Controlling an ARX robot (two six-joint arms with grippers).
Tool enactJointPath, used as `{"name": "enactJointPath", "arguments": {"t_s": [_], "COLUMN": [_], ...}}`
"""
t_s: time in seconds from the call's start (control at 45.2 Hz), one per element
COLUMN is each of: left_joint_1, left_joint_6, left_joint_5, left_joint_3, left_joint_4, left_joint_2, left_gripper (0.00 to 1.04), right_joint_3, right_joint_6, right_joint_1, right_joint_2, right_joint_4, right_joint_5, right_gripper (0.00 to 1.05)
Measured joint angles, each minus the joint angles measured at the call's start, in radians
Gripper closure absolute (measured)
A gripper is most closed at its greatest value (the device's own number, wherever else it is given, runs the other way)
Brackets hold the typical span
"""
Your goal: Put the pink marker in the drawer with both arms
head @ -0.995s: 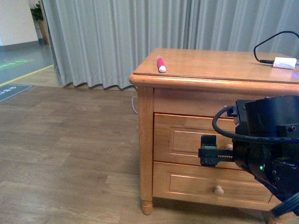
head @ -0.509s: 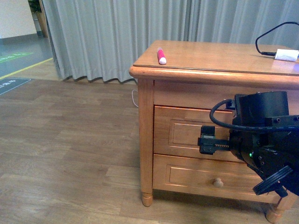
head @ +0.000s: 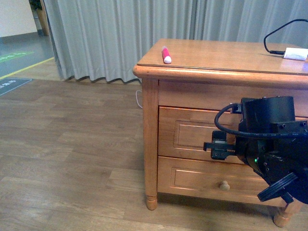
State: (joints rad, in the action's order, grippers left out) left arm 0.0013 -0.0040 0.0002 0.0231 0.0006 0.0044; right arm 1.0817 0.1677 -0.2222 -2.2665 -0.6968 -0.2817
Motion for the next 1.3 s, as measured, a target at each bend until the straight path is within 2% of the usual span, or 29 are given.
{"name": "enactJointPath", "arguments": {"t_s": [0.287, 0.354, 0.553, 0.951, 1.017, 1.106, 1.194, 1.305], "left_joint_1": [0.0, 0.0, 0.0, 0.0, 0.0, 0.0, 0.0, 0.0], "left_joint_6": [0.0, 0.0, 0.0, 0.0, 0.0, 0.0, 0.0, 0.0], "left_joint_5": [0.0, 0.0, 0.0, 0.0, 0.0, 0.0, 0.0, 0.0], "left_joint_3": [0.0, 0.0, 0.0, 0.0, 0.0, 0.0, 0.0, 0.0], "left_joint_4": [0.0, 0.0, 0.0, 0.0, 0.0, 0.0, 0.0, 0.0], "left_joint_2": [0.0, 0.0, 0.0, 0.0, 0.0, 0.0, 0.0, 0.0], "left_gripper": [0.06, 0.06, 0.06, 0.06, 0.06, 0.06, 0.06, 0.06], "right_joint_3": [0.0, -0.004, -0.101, -0.613, -0.65, -0.708, -0.758, -0.79], "right_joint_6": [-0.014, -0.013, 0.04, 0.041, 0.041, 0.047, 0.057, 0.064], "right_joint_1": [0.005, 0.006, 0.019, -0.018, -0.025, -0.028, -0.023, -0.006], "right_joint_2": [0.0, 0.001, 0.069, 0.464, 0.496, 0.565, 0.686, 0.832], "right_joint_4": [0.019, 0.021, 0.039, 0.084, 0.084, 0.096, 0.159, 0.257], "right_joint_5": [0.019, 0.026, 0.105, 0.241, 0.243, 0.232, 0.234, 0.258], "right_gripper": [0.75, 0.81, 0.82, 0.83, 0.75, 0.59, 0.41, 0.26]}}
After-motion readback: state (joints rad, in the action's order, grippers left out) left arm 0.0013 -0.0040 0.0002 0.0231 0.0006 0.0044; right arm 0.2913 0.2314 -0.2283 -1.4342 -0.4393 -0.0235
